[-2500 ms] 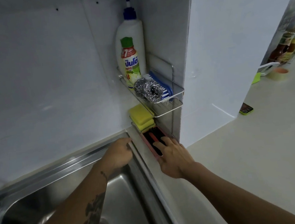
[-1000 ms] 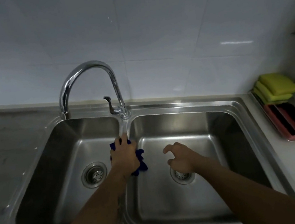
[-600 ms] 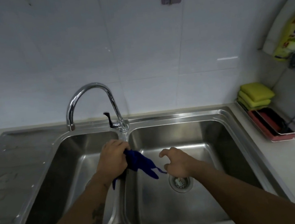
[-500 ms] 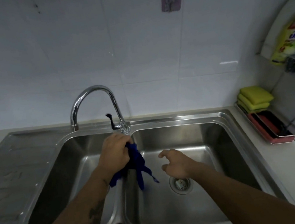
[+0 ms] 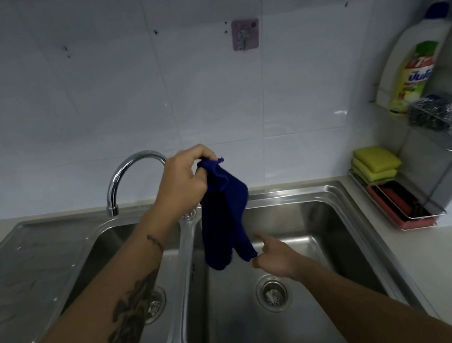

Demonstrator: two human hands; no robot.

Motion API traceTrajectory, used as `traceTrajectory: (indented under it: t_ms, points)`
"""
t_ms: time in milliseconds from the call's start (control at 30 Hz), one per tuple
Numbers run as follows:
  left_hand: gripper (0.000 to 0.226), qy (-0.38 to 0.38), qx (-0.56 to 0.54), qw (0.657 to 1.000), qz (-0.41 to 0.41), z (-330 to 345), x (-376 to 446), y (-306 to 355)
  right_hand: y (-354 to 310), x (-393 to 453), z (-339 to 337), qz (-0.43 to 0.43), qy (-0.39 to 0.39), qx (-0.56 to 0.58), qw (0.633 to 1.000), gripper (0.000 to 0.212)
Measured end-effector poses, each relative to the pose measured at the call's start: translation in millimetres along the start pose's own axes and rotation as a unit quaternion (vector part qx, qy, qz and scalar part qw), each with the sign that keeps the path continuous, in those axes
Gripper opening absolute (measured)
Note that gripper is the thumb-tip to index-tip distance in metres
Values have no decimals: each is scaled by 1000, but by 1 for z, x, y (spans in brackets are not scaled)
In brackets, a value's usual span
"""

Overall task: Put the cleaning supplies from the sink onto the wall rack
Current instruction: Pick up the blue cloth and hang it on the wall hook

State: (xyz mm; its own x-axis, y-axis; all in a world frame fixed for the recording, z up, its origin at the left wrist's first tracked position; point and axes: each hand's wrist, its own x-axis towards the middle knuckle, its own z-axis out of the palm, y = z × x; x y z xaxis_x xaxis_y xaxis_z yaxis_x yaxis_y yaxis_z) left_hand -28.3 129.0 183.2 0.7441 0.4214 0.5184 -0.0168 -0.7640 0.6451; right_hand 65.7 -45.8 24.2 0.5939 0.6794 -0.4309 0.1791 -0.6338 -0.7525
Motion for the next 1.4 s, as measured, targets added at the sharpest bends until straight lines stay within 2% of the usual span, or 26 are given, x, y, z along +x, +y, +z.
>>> traceTrajectory:
  t_ms: [167,367,433,500,567,667,800,867,967,1033,1200,1400]
  points:
    - [31,-16,-116,993,29,-12,31,46,8,0,-16,-3,71,-3,997,104]
    - [46,-44,-259,961,86,-28,63,85,1,2,-35,-65,77,30,994,96]
    - [43,-41,-285,953,90,-29,71,87,-6,3,-32,-65,58,90,992,73]
    - [42,-35,-305,949,78,-29,77,85,-15,-1,-26,-66,19,144,987,35]
    - [41,-31,-310,948,63,-30,80,81,-20,-4,-20,-71,30,156,985,19]
    - [36,-39,-247,968,34,-34,78,68,-28,-7,-24,-44,66,206,975,27]
    - [39,-70,-42,996,-32,-32,71,31,-39,-11,-43,-40,55,203,977,33]
    - [38,-91,50,992,-67,-28,65,14,-47,-14,-54,-52,63,155,985,29]
    - [33,-134,116,978,-106,-21,53,-7,-62,-15,-73,-80,105,50,990,15]
    - [28,-174,154,965,-123,-16,44,-19,-72,-15,-84,-104,134,-8,986,12]
    - [30,-223,175,947,-150,-1,32,-30,-115,-27,-103,-173,154,-87,969,13]
    - [38,-272,83,943,-173,17,33,-24,-158,-39,-120,-203,169,-121,957,12]
